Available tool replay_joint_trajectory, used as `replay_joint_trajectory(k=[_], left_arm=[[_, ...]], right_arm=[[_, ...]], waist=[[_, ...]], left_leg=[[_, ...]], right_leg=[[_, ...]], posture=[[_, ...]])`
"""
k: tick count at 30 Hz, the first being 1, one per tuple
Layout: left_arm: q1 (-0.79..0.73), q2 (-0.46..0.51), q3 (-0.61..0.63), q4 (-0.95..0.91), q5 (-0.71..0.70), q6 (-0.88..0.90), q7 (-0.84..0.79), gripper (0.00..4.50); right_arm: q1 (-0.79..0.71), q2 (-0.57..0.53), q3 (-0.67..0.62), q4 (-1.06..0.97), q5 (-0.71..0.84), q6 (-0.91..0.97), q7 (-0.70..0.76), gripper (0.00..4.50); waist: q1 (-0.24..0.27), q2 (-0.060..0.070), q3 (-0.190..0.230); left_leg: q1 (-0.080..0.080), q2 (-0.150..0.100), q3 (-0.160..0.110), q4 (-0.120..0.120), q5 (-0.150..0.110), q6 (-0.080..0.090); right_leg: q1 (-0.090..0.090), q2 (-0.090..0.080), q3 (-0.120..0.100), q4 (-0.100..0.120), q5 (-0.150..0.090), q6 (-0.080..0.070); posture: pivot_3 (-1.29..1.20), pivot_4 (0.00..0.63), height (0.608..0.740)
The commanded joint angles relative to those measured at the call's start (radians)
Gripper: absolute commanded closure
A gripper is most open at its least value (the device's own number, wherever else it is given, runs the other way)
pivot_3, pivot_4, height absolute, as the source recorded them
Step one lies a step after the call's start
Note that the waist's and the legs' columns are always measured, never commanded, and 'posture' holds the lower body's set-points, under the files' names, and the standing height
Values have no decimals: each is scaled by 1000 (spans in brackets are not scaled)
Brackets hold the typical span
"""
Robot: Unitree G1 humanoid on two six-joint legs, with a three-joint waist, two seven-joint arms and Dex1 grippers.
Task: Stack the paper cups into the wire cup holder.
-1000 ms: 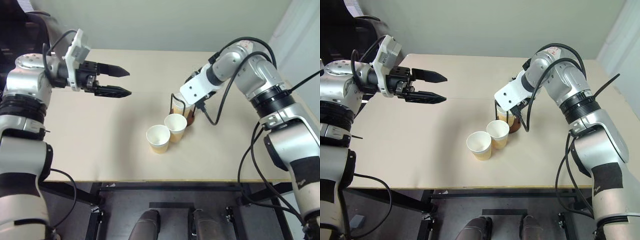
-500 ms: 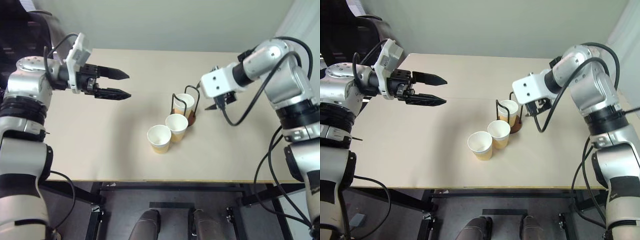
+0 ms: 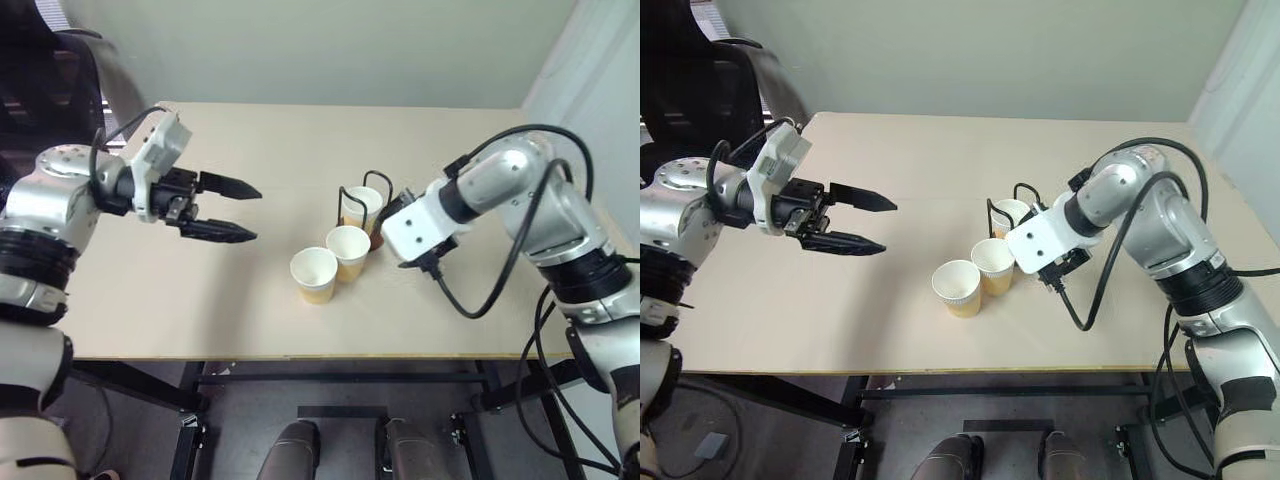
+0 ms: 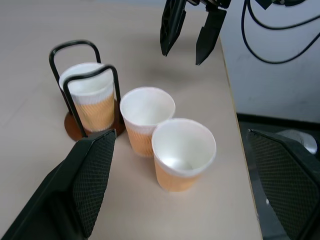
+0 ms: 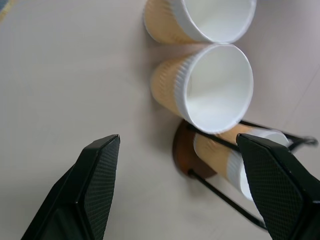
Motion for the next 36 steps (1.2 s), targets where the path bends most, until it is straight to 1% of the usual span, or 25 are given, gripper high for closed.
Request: replay_joint_trajectory(k=[1, 9, 25, 28, 31, 32, 36], left_arm=[[-12, 27, -6, -14, -19, -28, -28, 0], [-34, 35, 6, 20, -4, -50, -28, 0], [-19, 40, 33, 5, -4, -50, -28, 0], [-16, 38, 36, -1, -1, -49, -28, 0], [-18, 26, 38, 6, 3, -65, -28, 0], [-21, 22, 36, 13, 7, -71, -28, 0], [-36, 8, 25, 58, 37, -121, -28, 0]], right_arm=[[-33, 21, 18, 15, -26, -43, -27, 739], [-58, 79, 67, 118, -89, -148, -75, 739], [-45, 146, 149, 275, -191, -296, -121, 739], [-44, 154, 159, 284, -197, -307, -119, 1255], [-45, 161, 161, 286, -199, -306, -121, 2308], [-44, 161, 161, 285, -199, -304, -121, 2569], [-36, 148, 149, 269, -188, -293, -106, 4007]], waist=[[1, 0, 0], [2, 0, 0], [1, 0, 0], [2, 0, 0], [2, 0, 0], [2, 0, 0], [2, 0, 0]], left_leg=[[0, 0, 0, 0, 1, 0], [-1, -1, -1, -1, 4, -1], [-1, 0, -1, -6, 2, -3], [-2, 0, -1, -7, 2, -4], [-2, 0, -1, -7, -1, -9], [-2, 0, -1, -7, -1, -10], [-2, 0, -1, -7, -1, -10]], right_leg=[[0, 0, 0, 0, 1, -1], [0, 0, 0, -2, 4, -6], [-2, 0, 0, -4, 3, -5], [-3, 0, 0, -4, 3, -5], [-3, 0, 0, -4, 3, -5], [-3, 0, 0, -4, 3, -5], [-3, 0, 0, -4, 3, -5]], posture=[[0, 150, 740], [0, 150, 740], [0, 150, 740], [0, 150, 740], [0, 150, 740], [0, 150, 740], [0, 150, 740]])
